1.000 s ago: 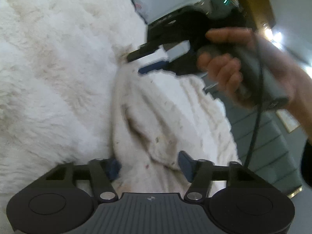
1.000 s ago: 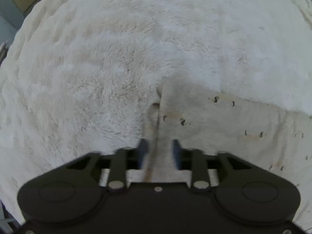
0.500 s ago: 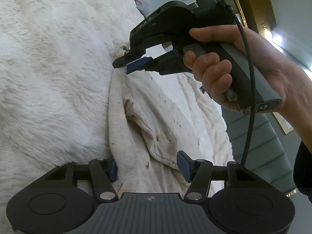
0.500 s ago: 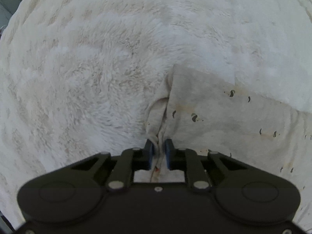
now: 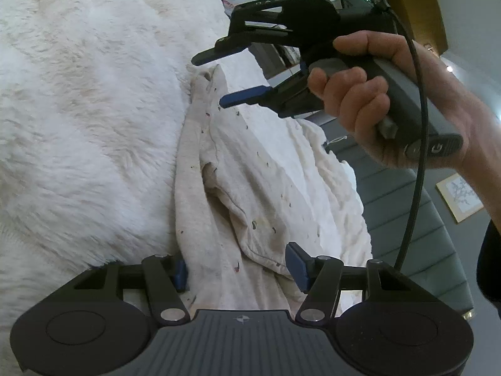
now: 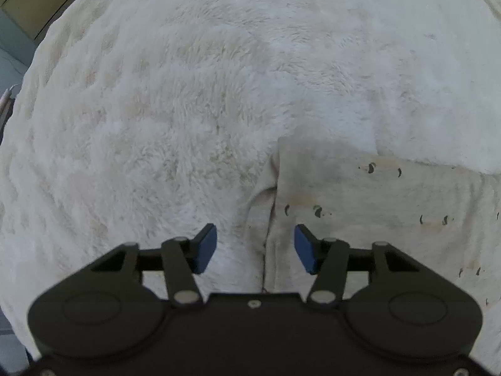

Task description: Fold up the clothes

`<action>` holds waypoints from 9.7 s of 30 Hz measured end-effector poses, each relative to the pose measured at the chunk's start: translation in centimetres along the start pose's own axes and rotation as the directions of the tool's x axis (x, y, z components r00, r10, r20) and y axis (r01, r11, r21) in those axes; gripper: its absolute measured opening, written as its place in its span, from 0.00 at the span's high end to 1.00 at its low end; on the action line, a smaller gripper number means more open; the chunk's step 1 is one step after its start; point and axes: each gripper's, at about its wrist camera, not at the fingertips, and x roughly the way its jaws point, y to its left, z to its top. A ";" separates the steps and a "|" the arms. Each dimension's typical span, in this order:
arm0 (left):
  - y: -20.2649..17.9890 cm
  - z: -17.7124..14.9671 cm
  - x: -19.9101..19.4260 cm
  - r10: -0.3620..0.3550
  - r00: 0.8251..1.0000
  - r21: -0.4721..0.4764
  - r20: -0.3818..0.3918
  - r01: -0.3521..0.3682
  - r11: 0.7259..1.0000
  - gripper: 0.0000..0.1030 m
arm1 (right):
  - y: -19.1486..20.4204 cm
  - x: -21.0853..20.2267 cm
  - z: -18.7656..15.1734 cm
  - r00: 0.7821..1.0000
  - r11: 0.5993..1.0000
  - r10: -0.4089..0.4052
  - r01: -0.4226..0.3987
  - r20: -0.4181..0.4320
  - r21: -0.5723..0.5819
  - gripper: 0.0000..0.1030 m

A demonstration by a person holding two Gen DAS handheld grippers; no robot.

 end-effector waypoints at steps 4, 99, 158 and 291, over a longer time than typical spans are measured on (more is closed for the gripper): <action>0.2 -0.3 -0.6 -0.005 1.000 -0.002 -0.003 0.005 1.000 0.45 | 1.0 0.9 0.2 0.999 0.999 -0.039 0.038 -0.022 -0.037 0.60; -21.5 12.4 38.0 0.185 0.782 0.731 -0.596 0.431 0.529 0.90 | -21.4 -2.0 -25.6 0.850 0.948 -0.044 0.200 0.525 -0.246 0.92; -19.6 9.1 30.3 -0.024 0.994 0.606 -0.104 0.083 0.791 0.06 | -37.6 -7.5 -28.0 0.784 0.974 0.213 -0.126 0.583 -0.186 0.36; -30.3 -17.1 -5.2 0.710 0.615 0.427 0.342 -0.775 0.466 0.00 | -22.7 -20.5 -40.9 0.838 0.986 -0.108 0.158 0.535 -0.048 0.00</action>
